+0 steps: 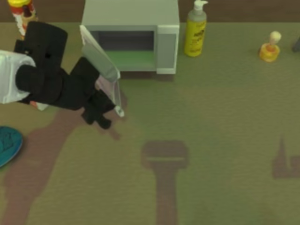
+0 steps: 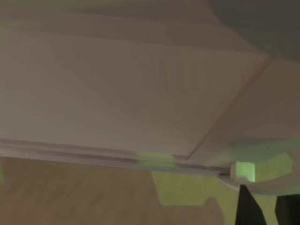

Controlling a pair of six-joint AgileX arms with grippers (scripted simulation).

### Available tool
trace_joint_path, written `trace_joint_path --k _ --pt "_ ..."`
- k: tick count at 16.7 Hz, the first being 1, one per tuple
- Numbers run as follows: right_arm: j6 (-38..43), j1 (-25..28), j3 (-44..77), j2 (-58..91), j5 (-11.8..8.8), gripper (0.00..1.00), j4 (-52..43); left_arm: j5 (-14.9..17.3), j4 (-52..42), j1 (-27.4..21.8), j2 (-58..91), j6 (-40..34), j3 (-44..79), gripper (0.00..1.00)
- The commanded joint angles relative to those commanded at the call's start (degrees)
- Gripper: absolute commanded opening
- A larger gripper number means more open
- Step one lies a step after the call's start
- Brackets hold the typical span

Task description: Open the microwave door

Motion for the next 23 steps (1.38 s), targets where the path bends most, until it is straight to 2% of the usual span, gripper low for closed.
trace_joint_path --k 18,23 --pt "0.0 0.0 0.0 0.0 0.0 1.0 0.0 0.0 0.0 0.0 0.0 0.0 0.0 0.0" --pt "0.0 0.0 0.0 0.0 0.0 1.0 0.0 1.5 -1.2 0.8 0.0 2.2 0.2 0.0"
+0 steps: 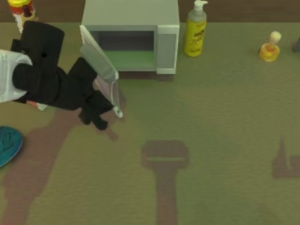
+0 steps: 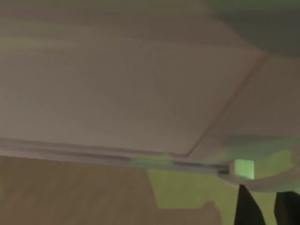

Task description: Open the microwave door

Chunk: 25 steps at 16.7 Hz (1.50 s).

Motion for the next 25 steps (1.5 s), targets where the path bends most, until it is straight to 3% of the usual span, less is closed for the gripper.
trace_joint_path --k 25 --pt "0.0 0.0 0.0 0.0 0.0 1.0 0.0 1.1 -1.1 1.0 0.1 2.2 0.3 0.0"
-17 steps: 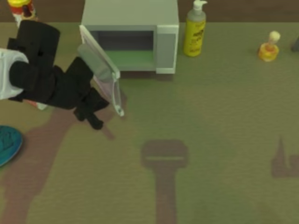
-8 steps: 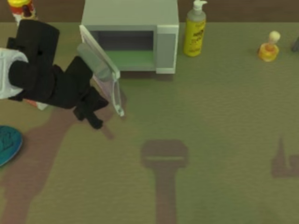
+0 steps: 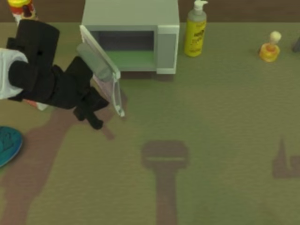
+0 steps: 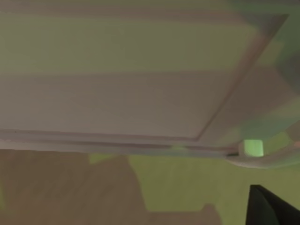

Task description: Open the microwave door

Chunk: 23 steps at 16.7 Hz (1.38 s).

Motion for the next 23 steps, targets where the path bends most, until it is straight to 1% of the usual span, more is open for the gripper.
trace_joint_path --k 3,16,17,23 --pt "0.0 0.0 0.0 0.0 0.0 1.0 0.0 0.0 0.0 0.0 0.0 0.0 0.0 0.0" --pt "0.0 0.0 0.0 0.0 0.0 1.0 0.0 0.0 0.0 0.0 0.0 0.0 0.0 0.98" --pt "0.0 0.0 0.0 0.0 0.0 1.0 0.0 0.0 0.0 0.0 0.0 0.0 0.0 1.0" --pt "0.0 0.0 0.0 0.0 0.0 1.0 0.0 0.0 0.0 0.0 0.0 0.0 0.0 1.0"
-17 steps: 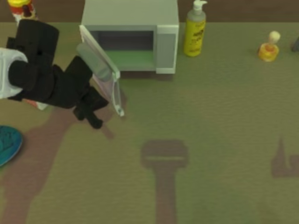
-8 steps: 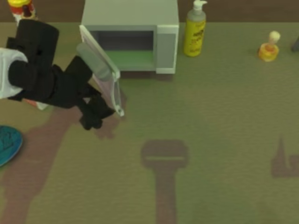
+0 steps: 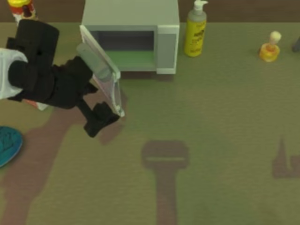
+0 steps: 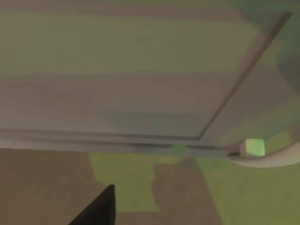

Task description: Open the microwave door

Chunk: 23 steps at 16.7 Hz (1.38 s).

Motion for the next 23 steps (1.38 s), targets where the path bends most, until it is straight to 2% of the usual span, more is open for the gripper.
trace_joint_path --k 4,11,18,20,23 --pt "0.0 0.0 0.0 0.0 0.0 1.0 0.0 -0.2 -0.7 -0.1 -1.0 -0.1 -0.2 1.0" --pt "0.0 0.0 0.0 0.0 0.0 1.0 0.0 -1.4 -9.7 -1.2 -14.0 -2.3 -3.1 1.0" --pt "0.0 0.0 0.0 0.0 0.0 1.0 0.0 -1.7 -11.0 -1.2 -14.2 -3.1 -2.4 1.0" --pt "0.0 0.0 0.0 0.0 0.0 1.0 0.0 -3.1 -13.9 -2.1 -11.9 -6.1 0.6 1.0" --pt "0.0 0.0 0.0 0.0 0.0 1.0 0.0 -7.1 -22.0 -4.2 -6.0 -15.1 9.6 1.0"
